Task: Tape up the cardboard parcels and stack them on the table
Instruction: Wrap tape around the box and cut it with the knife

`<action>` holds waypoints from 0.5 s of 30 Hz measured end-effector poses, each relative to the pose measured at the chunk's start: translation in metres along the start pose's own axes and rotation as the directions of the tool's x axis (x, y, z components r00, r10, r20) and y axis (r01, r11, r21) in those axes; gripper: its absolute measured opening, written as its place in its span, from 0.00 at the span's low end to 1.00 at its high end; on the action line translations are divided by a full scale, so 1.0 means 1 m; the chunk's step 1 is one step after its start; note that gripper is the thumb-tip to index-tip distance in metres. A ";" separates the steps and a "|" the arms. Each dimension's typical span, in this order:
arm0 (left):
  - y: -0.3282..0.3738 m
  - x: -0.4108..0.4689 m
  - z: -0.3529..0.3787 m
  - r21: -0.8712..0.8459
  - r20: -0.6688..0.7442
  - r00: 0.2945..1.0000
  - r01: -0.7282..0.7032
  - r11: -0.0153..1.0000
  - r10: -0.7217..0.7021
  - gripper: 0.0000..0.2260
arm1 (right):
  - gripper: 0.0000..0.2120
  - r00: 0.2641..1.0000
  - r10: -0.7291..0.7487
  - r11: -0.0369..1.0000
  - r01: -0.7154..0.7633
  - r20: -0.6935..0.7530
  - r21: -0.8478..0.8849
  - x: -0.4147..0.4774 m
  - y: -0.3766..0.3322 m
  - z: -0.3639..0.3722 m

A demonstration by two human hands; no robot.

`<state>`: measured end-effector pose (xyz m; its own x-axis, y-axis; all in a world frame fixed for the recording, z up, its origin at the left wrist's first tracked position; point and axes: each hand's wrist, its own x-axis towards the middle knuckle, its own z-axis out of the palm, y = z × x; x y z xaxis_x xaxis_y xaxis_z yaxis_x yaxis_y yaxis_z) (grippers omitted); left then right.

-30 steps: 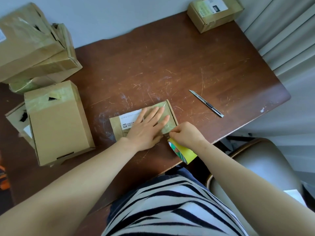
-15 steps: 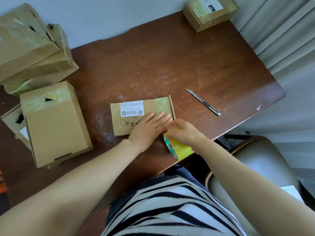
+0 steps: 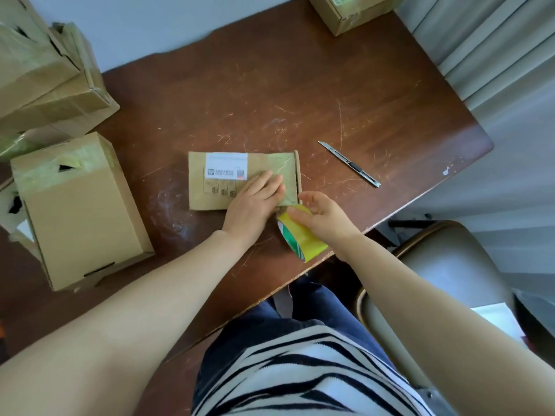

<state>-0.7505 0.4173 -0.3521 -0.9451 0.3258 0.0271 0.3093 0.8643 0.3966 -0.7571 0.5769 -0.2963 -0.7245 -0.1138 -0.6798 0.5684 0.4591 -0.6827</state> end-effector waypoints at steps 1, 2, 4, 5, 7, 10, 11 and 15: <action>0.004 0.000 -0.004 -0.030 0.008 0.998 0.060 0.998 -0.060 0.19 | 0.19 1.000 0.013 1.000 -0.013 0.003 0.009 0.000 0.000 -0.002; 0.008 -0.001 -0.009 -0.041 0.029 0.992 0.124 0.991 -0.123 0.21 | 0.18 0.999 0.034 0.998 -0.034 0.013 0.044 0.000 0.000 -0.005; 0.014 -0.009 -0.018 -0.103 0.034 0.952 0.307 0.946 -0.305 0.24 | 0.19 0.995 0.071 0.989 -0.080 0.071 0.128 0.001 0.000 -0.010; 0.018 -0.014 -0.024 -0.198 0.045 0.890 0.453 0.869 -0.454 0.20 | 0.20 0.991 0.079 0.985 -0.094 0.108 0.144 0.002 -0.001 -0.012; 0.027 -0.015 -0.037 -0.459 0.286 0.645 0.741 0.490 -0.708 0.13 | 0.23 0.981 0.073 0.984 -0.100 0.182 0.148 0.002 -0.003 -0.015; 0.043 -0.007 -0.046 -0.481 0.806 0.301 0.834 -0.270 -0.509 0.21 | 0.31 0.948 0.072 0.980 -0.126 0.310 0.157 0.003 -0.007 -0.017; 0.047 -0.003 -0.043 -0.475 0.846 0.289 0.792 -0.385 -0.449 0.20 | 0.32 0.932 0.075 0.977 -0.139 0.354 0.160 0.004 -0.009 -0.020; 0.060 0.012 -0.030 -0.565 0.813 0.286 0.596 -0.570 -0.507 0.11 | 0.16 0.984 -0.090 0.989 0.108 0.155 -0.106 0.023 -0.014 -0.047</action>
<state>-0.7465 0.4618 -0.3006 -0.3408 -0.0339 -0.9395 -0.7994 -0.5155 0.3085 -0.8006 0.6093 -0.2895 -0.7035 -0.2905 -0.6486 0.4428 0.5348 -0.7197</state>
